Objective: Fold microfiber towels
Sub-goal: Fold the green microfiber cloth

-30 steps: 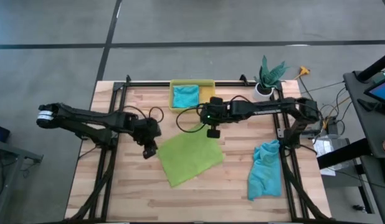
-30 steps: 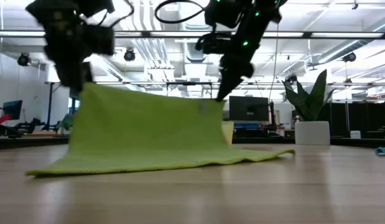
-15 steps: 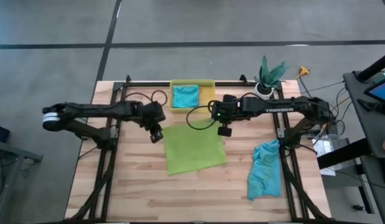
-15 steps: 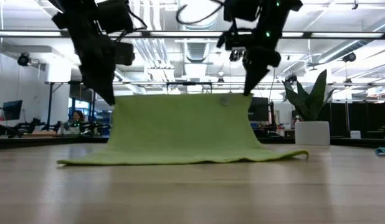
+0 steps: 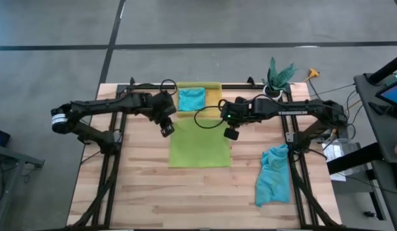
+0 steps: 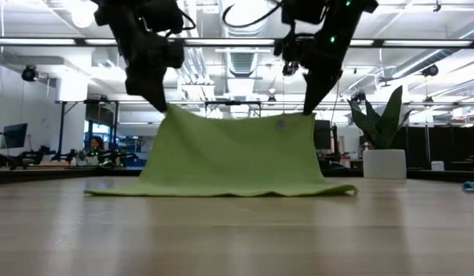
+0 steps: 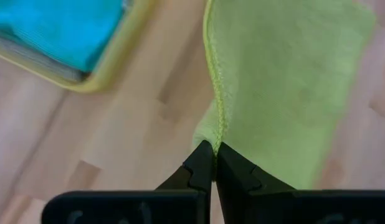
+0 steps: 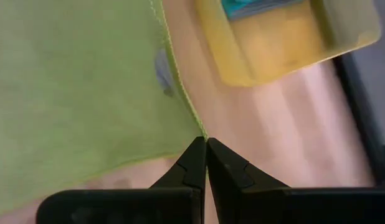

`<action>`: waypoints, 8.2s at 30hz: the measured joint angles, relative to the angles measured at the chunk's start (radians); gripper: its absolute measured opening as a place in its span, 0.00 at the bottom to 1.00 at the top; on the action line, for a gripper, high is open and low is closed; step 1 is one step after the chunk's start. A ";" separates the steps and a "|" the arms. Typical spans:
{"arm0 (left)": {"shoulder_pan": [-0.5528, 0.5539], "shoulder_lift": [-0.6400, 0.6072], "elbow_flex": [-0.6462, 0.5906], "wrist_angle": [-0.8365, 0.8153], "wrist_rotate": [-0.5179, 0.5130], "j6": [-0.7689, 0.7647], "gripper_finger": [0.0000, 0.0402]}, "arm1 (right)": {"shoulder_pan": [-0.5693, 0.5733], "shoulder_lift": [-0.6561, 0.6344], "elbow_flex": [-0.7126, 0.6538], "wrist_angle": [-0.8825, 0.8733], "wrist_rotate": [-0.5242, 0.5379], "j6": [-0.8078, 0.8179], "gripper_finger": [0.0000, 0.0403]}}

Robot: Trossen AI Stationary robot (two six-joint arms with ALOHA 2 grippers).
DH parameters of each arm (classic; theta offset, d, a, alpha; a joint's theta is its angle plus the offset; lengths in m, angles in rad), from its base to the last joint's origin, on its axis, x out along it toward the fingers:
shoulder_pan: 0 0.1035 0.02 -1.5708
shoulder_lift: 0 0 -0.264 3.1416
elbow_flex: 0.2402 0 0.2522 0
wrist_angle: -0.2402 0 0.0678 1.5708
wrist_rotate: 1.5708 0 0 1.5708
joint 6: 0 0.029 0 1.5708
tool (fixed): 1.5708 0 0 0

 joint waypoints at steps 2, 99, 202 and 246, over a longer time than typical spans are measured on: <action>-0.010 0.000 0.016 -0.038 0.022 -0.002 0.00 | 0.000 -0.026 -0.007 -0.010 -0.053 0.045 0.02; -0.371 0.117 -0.157 0.042 0.189 -0.213 0.00 | 0.197 0.118 -0.257 0.357 -0.467 0.174 0.02; -0.444 0.146 -0.234 0.376 0.095 -0.020 0.30 | 0.249 0.024 -0.265 0.611 -0.288 1.080 0.22; -0.495 0.305 -0.208 0.530 0.067 -0.124 0.30 | 0.308 -0.034 0.093 0.315 0.093 0.426 0.22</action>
